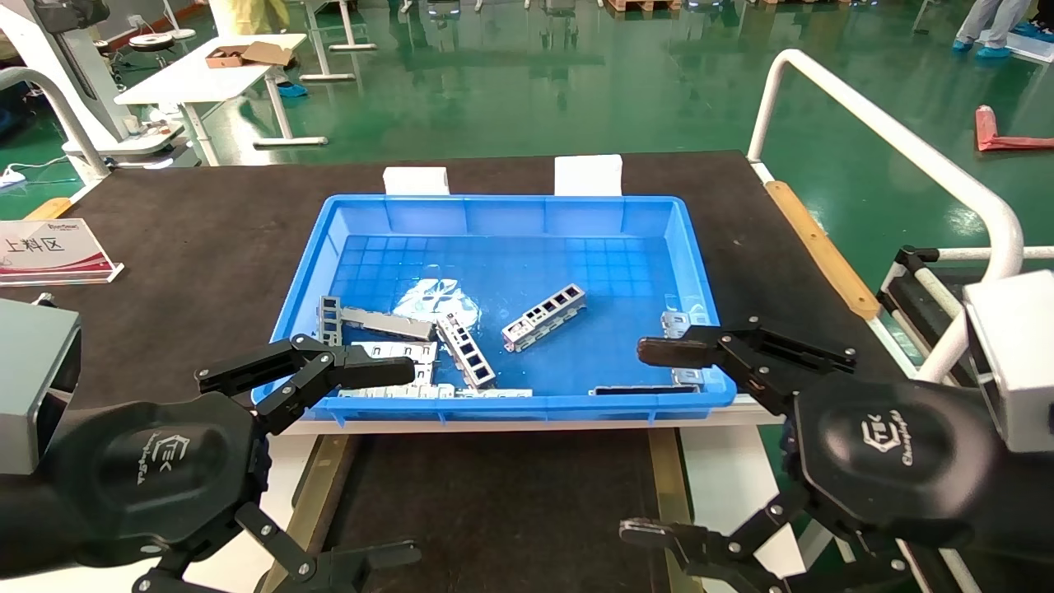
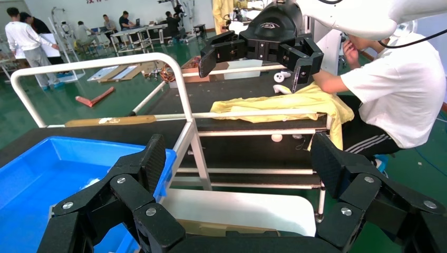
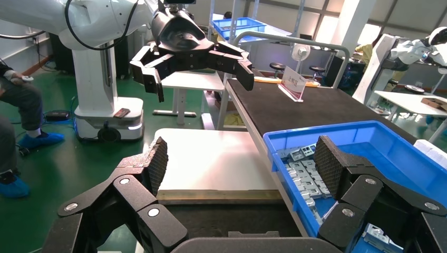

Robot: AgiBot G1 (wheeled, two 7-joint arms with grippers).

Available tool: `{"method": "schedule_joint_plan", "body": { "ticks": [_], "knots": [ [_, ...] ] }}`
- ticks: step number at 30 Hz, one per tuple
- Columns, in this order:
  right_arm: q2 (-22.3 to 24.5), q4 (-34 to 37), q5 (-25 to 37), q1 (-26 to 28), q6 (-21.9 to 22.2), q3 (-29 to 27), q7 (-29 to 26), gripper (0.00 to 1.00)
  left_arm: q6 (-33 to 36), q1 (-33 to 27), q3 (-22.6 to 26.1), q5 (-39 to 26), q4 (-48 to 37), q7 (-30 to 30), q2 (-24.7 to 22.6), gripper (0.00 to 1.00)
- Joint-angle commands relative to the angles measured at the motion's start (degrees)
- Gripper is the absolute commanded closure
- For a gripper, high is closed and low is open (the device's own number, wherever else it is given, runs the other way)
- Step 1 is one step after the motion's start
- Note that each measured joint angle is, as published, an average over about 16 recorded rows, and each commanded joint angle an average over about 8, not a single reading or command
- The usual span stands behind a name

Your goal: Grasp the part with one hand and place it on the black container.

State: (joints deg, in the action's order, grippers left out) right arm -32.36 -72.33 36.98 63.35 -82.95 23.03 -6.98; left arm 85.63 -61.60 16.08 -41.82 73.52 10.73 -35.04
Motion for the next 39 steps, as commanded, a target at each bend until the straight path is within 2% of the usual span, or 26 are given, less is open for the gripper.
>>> {"method": "schedule_joint_plan", "body": {
  "ticks": [1,30,39],
  "knots": [
    [0.00,0.00,0.00,0.00,0.00,0.00,0.00,0.00,0.00,0.00,0.00,0.00,0.00,0.00,0.00,0.00],
    [0.00,0.01,0.00,0.00,0.00,0.00,0.00,0.00,-0.14,-0.37,-0.08,-0.18,-0.40,-0.27,-0.07,0.00],
    [0.00,0.01,0.00,0.01,-0.01,0.01,0.01,0.00,-0.85,-1.93,1.09,-2.81,-1.61,-1.00,-1.63,0.00]
  ]
}}
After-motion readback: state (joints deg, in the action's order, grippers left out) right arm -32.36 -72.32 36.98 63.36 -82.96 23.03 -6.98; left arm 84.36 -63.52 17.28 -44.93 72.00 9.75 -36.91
